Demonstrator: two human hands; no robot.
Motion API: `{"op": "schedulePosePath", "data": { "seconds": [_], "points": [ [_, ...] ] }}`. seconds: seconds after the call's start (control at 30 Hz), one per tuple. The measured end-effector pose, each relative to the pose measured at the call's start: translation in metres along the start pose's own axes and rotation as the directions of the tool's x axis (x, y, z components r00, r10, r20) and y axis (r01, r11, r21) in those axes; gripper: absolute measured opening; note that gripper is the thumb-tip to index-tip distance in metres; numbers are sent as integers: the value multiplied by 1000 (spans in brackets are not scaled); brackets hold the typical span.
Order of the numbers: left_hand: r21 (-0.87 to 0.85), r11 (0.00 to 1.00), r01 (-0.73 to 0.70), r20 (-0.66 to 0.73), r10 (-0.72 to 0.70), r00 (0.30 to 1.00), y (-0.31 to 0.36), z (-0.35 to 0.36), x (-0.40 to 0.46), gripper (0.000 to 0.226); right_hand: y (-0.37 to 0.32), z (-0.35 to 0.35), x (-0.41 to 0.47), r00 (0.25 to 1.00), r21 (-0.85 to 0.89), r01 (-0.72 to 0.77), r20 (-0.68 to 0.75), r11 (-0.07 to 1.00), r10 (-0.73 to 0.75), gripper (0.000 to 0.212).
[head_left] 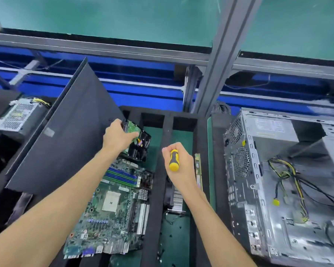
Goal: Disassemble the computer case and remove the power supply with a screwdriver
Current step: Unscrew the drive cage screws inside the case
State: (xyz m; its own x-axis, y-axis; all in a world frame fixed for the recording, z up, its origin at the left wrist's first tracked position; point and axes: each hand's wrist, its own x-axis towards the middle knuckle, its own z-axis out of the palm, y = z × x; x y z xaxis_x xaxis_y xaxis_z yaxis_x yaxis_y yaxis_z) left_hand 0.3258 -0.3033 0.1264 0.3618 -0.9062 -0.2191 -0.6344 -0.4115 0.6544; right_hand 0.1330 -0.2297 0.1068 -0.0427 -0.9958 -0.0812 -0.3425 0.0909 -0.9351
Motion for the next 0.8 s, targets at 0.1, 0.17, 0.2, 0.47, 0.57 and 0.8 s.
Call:
{"op": "schedulePosePath", "data": {
  "seconds": [0.1, 0.17, 0.2, 0.47, 0.57, 0.8],
  "points": [
    [11, 1000, 29, 49, -29, 998, -4, 21, 14, 84, 19, 9, 9, 998, -40, -70, -5, 997, 70, 24],
    [21, 999, 49, 90, -50, 995, -7, 33, 21, 89, 31, 12, 12, 994, -68, -105, -8, 992, 105, 23],
    [22, 998, 58, 104, -60, 993, -9, 39, 24, 90, 36, 12, 12, 994, -69, -113, -9, 991, 113, 23],
    [-27, 986, 164, 192, -156, 969, -24, 58, 41, 92, 50, 11, 10, 991, -11, -122, 44, 992, 123, 25],
    [-17, 988, 151, 196, -145, 970, -26, 63, 43, 92, 48, 13, 8, 988, 31, -136, 72, 990, 133, 30],
    [184, 983, 14, 217, -55, 975, -20, 73, 39, 62, 47, 21, 11, 985, 64, -155, 86, 986, 149, 12]
  ]
}}
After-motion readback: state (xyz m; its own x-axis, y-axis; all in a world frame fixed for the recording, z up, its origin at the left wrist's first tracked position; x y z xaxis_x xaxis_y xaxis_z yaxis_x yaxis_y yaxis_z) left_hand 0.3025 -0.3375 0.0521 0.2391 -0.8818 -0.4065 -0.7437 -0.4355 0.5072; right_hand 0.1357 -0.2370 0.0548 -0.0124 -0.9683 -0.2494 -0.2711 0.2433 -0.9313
